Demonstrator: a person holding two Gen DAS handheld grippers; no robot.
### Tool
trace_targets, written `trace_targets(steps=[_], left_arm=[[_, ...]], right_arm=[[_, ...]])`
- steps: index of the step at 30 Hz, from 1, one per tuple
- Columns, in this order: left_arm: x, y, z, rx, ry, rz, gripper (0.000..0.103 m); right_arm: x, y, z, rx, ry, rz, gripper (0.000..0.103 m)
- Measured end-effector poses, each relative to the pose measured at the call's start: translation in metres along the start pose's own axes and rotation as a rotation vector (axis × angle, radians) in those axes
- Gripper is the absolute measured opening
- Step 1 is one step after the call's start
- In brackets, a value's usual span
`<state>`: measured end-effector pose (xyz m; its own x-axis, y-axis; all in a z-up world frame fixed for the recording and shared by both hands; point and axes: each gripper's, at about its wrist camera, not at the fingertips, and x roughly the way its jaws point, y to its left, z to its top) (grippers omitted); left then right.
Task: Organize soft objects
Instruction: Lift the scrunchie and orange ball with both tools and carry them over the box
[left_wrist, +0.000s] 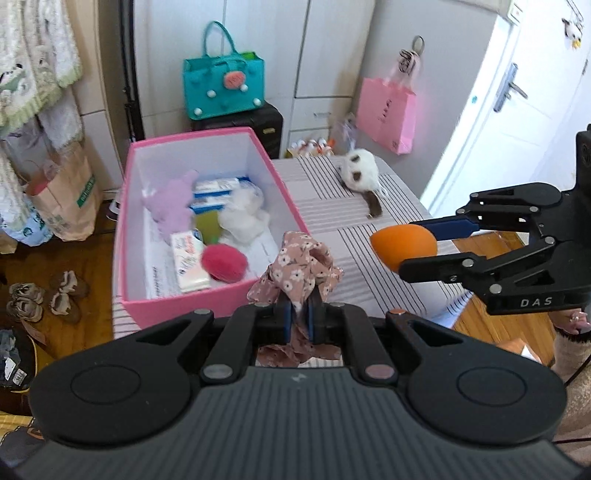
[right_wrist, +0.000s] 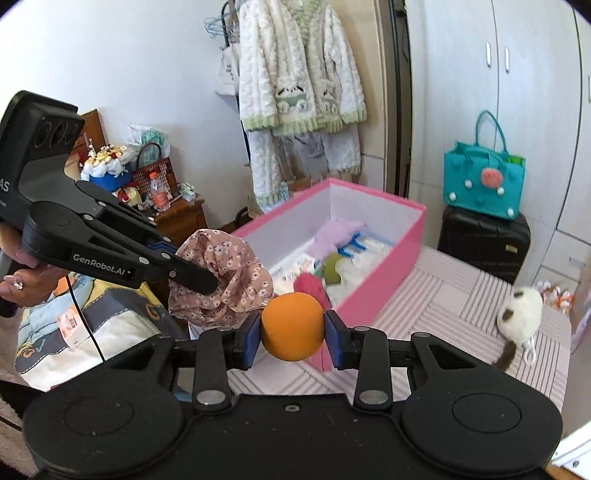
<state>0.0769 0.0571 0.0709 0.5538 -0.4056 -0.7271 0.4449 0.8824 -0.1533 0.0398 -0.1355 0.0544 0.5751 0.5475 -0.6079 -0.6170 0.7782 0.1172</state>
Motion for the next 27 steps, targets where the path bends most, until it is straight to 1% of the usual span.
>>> trace_targets(steps=[5, 9, 11, 15, 20, 25, 27], left_arm=[[0.005, 0.022, 0.012, -0.031, -0.016, 0.014, 0.007], [0.019, 0.046, 0.027, -0.069, -0.024, 0.041, 0.007], [0.03, 0.057, 0.033, -0.092, -0.013, 0.048, 0.007], [0.06, 0.082, 0.046, -0.119, 0.037, 0.073, 0.007], [0.092, 0.105, 0.055, -0.11, 0.089, 0.108, 0.007], [0.115, 0.117, 0.06, -0.081, 0.083, 0.161, 0.007], [0.12, 0.118, 0.064, -0.07, 0.074, 0.162, 0.007]], right_arm=[[0.009, 0.001, 0.017, -0.028, -0.034, -0.004, 0.041], [0.023, -0.003, 0.029, -0.048, -0.058, -0.012, 0.042], [0.033, -0.007, 0.035, -0.055, -0.062, -0.012, 0.042], [0.057, -0.015, 0.047, -0.07, -0.057, -0.017, 0.042], [0.088, -0.024, 0.059, -0.091, -0.049, -0.039, 0.042], [0.116, -0.037, 0.07, -0.093, -0.032, -0.049, 0.042], [0.129, -0.042, 0.075, -0.094, -0.021, -0.059, 0.042]])
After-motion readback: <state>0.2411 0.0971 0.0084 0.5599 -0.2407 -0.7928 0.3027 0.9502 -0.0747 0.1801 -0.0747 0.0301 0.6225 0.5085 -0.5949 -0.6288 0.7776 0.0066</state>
